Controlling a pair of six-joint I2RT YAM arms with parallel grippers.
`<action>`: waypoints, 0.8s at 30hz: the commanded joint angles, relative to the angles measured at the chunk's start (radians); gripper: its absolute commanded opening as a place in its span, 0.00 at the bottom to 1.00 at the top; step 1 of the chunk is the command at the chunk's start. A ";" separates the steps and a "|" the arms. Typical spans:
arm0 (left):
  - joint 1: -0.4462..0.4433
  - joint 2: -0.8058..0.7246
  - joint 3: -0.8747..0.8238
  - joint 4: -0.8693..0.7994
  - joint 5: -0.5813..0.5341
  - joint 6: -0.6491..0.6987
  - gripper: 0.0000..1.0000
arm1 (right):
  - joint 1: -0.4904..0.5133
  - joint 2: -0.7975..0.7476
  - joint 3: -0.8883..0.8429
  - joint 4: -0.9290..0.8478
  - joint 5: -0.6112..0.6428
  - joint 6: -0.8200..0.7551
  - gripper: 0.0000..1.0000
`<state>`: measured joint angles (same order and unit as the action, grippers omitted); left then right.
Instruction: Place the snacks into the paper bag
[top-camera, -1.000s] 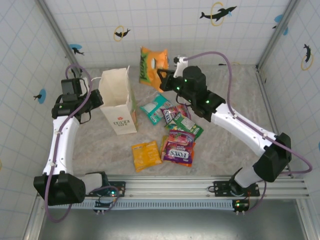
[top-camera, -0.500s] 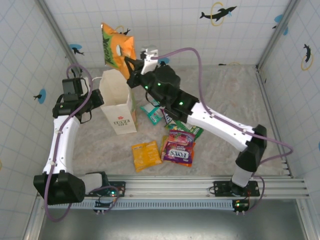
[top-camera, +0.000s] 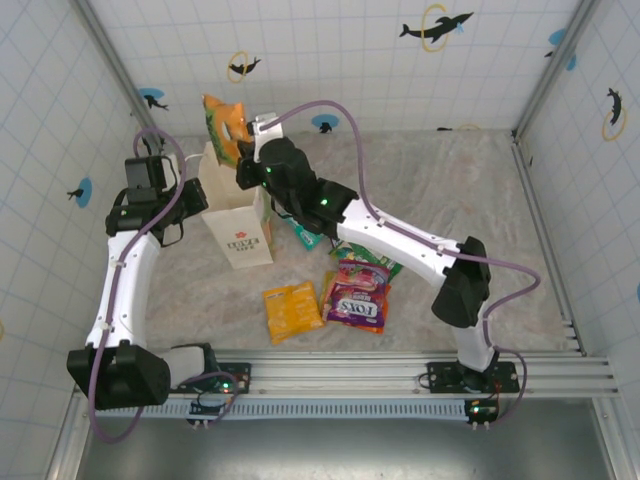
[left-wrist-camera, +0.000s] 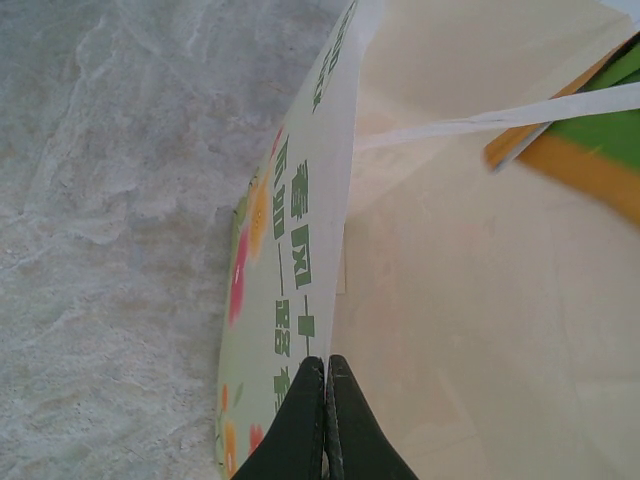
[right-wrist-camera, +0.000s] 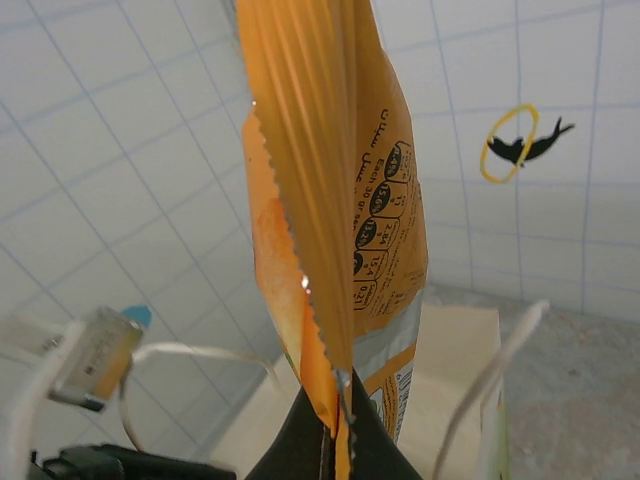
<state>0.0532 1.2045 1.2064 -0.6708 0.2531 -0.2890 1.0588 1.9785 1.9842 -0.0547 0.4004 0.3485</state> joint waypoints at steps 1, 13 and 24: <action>-0.005 0.004 -0.002 0.022 -0.003 0.011 0.00 | 0.001 0.012 0.050 -0.021 0.026 0.025 0.00; -0.006 0.007 -0.002 0.023 -0.003 0.011 0.00 | 0.003 -0.015 0.048 -0.042 0.002 0.010 0.44; -0.007 0.009 -0.006 0.011 -0.023 0.046 0.00 | -0.016 -0.255 -0.252 -0.069 -0.097 -0.001 0.45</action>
<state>0.0532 1.2068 1.2057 -0.6651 0.2440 -0.2829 1.0554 1.8496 1.8267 -0.1123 0.3340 0.3401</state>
